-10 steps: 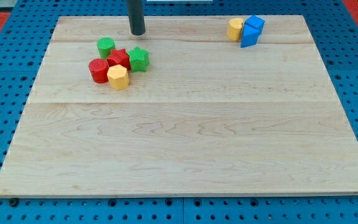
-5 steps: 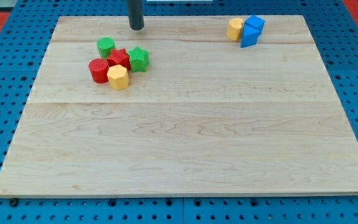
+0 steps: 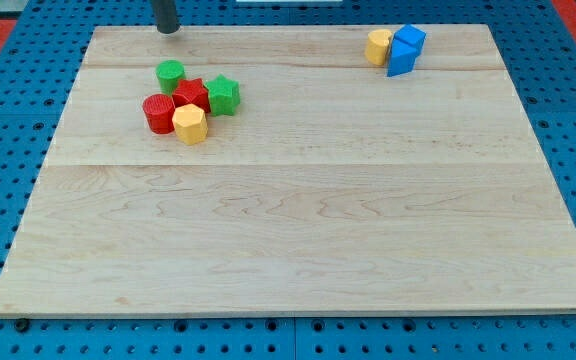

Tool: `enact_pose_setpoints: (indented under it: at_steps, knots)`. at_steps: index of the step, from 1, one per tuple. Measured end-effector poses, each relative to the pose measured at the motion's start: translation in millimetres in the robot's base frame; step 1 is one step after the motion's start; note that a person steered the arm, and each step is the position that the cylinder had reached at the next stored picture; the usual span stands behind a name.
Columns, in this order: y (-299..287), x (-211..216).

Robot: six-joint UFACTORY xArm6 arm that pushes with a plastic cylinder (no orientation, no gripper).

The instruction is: Push the red star and yellow hexagon towards bottom

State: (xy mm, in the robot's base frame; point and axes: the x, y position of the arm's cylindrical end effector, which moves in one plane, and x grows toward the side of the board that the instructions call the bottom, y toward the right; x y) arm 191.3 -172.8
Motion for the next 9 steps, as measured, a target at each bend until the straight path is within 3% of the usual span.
enact_pose_setpoints:
  at_steps: [3,5,6,7,8,9]
  knots:
    - [53.7,169.9]
    - [45.5,211.1]
    - [31.3,171.4]
    - [16.6,180.3]
    - [32.3,233.2]
    - [35.0,257.0]
